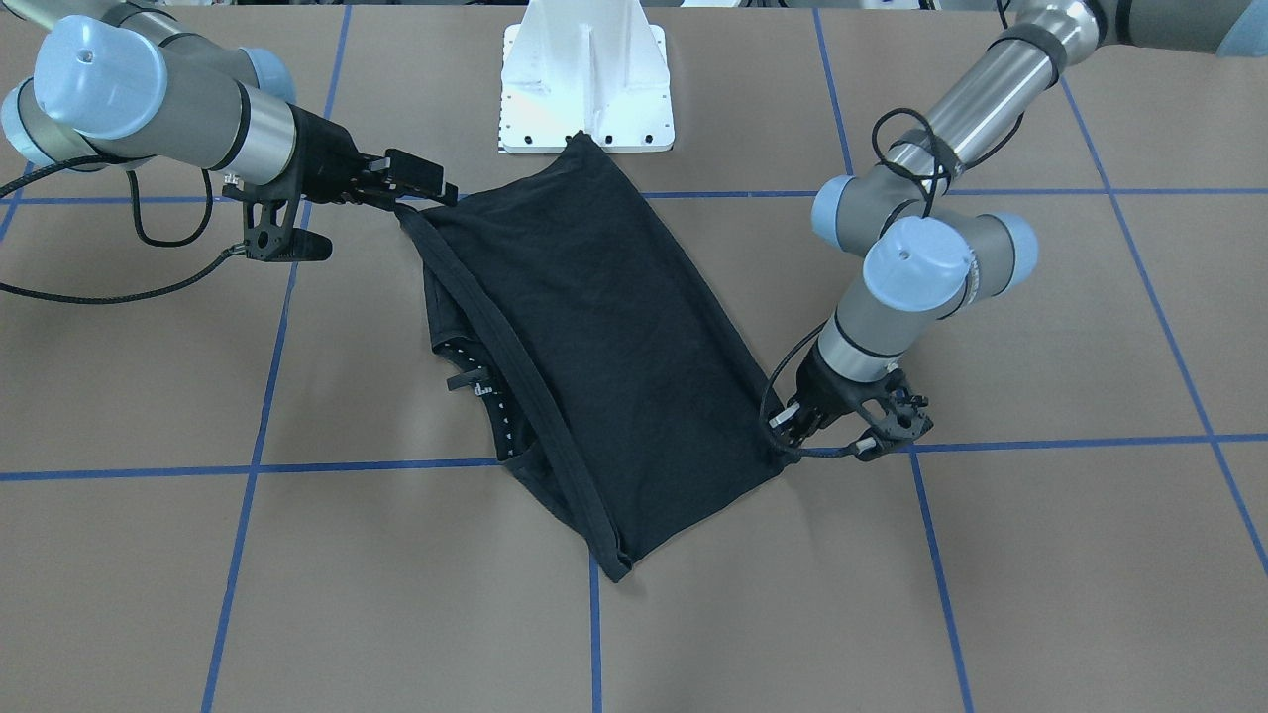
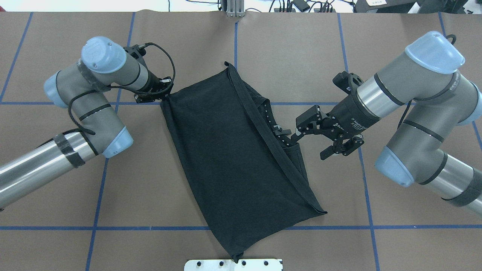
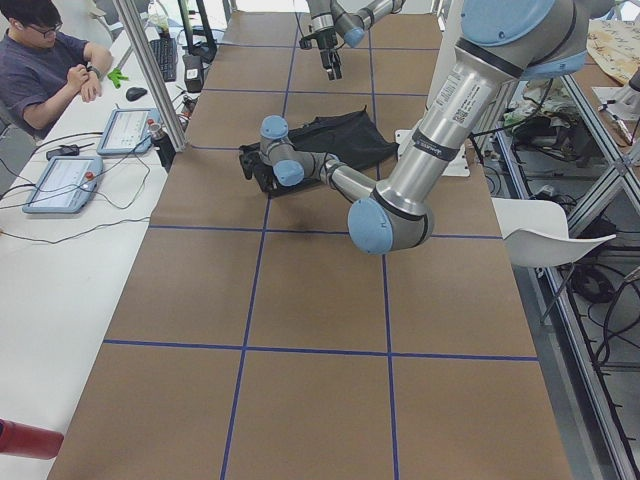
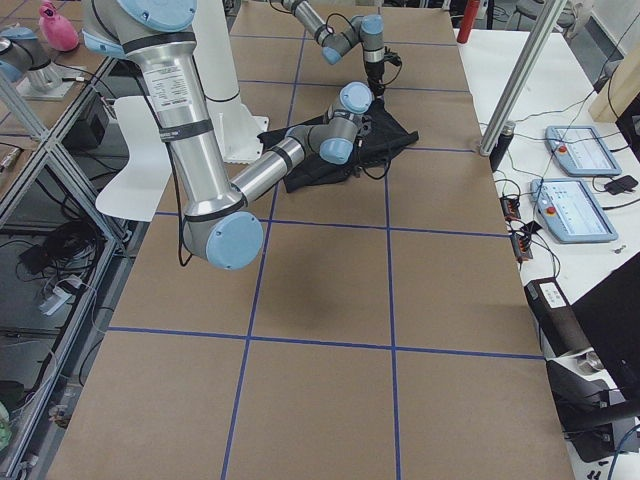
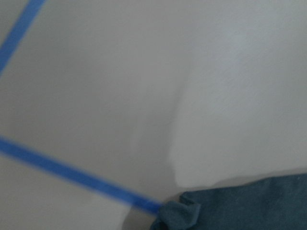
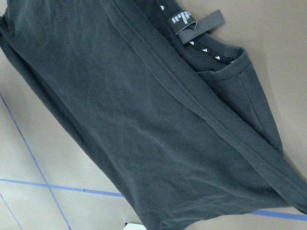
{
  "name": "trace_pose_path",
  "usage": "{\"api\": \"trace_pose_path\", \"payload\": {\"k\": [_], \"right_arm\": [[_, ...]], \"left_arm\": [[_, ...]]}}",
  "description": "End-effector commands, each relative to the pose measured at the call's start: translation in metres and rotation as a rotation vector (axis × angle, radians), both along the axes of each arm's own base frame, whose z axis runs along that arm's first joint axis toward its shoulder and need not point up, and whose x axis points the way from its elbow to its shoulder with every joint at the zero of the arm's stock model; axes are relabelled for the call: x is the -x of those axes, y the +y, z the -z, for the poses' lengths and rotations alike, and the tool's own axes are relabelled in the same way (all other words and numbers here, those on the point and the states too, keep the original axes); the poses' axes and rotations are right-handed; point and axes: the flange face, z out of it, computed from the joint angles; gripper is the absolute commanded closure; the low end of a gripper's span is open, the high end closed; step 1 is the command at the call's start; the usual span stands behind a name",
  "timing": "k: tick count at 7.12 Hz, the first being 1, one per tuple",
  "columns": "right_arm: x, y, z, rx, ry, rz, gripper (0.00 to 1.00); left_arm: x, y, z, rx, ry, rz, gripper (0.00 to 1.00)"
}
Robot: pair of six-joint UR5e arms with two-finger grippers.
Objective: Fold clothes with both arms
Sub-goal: 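Pull the held corner away from the robot with the left gripper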
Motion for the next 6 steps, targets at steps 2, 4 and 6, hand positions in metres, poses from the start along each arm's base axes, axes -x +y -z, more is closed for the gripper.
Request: {"api": "trace_pose_path", "payload": {"k": [2,4,6], "right_arm": [[-0.002,-0.001,0.0,0.0,0.0,-0.004,0.0],[-0.008,-0.006,0.0,-0.001,0.001,-0.022,0.0],[-0.008,-0.005,-0.002,0.0,0.004,-0.024,0.0]], "left_arm": [[-0.012,-0.062,0.06,-0.026,0.018,0.052,1.0],[-0.025,-0.09,0.071,-0.125,0.049,0.127,1.0],[-0.031,-0.103,0.071,-0.161,0.051,0.163,1.0]]}}
